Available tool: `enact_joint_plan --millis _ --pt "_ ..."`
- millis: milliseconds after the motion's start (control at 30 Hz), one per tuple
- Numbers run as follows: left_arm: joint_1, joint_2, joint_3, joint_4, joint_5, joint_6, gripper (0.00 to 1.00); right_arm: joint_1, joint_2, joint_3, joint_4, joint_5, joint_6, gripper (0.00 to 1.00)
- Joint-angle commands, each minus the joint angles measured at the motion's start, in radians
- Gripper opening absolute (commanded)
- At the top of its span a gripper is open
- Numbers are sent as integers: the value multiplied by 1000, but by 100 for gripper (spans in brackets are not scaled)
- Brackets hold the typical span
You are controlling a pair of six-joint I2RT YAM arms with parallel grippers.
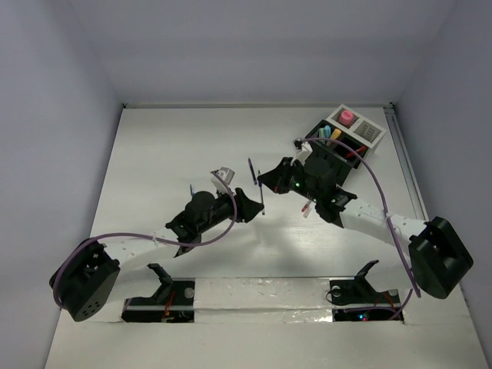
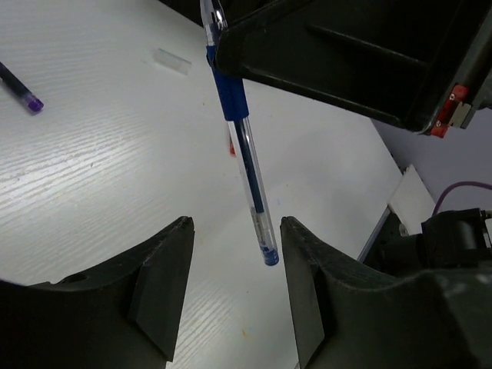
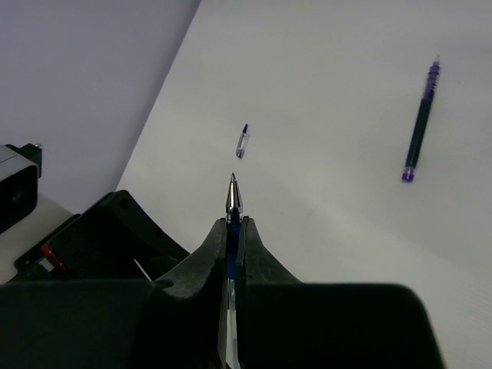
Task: Sort the stationery into containers
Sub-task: Move the pen to the center of the board.
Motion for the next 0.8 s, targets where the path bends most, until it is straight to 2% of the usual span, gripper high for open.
enact_joint_plan --millis 0,133,200,367,433,533,600,667,767 --pt "-5 10 28 107 -22 -24 46 24 -19 -16 144 -35 33 0" --pt "-5 23 31 150 -17 -37 45 33 -8 -25 185 -49 58 0" --pt "-5 25 34 155 -19 -39 38 43 -6 -33 208 -53 62 0" --pt "-5 11 36 142 -30 -30 14 52 -2 -29 219 -67 64 0" --pt "-5 -4 37 115 -40 -24 0 52 0 -27 209 -65 61 0" --pt "-5 -48 39 66 -54 -11 0 52 0 -16 184 -67 44 0" --pt "-5 -96 42 29 -71 -1 0 52 6 23 125 -85 21 7" --pt "-5 -154 48 -43 -95 7 0 52 6 53 80 -94 -26 28" --pt "-5 -229 78 -157 -119 16 0 52 -5 108 -3 -143 -103 47"
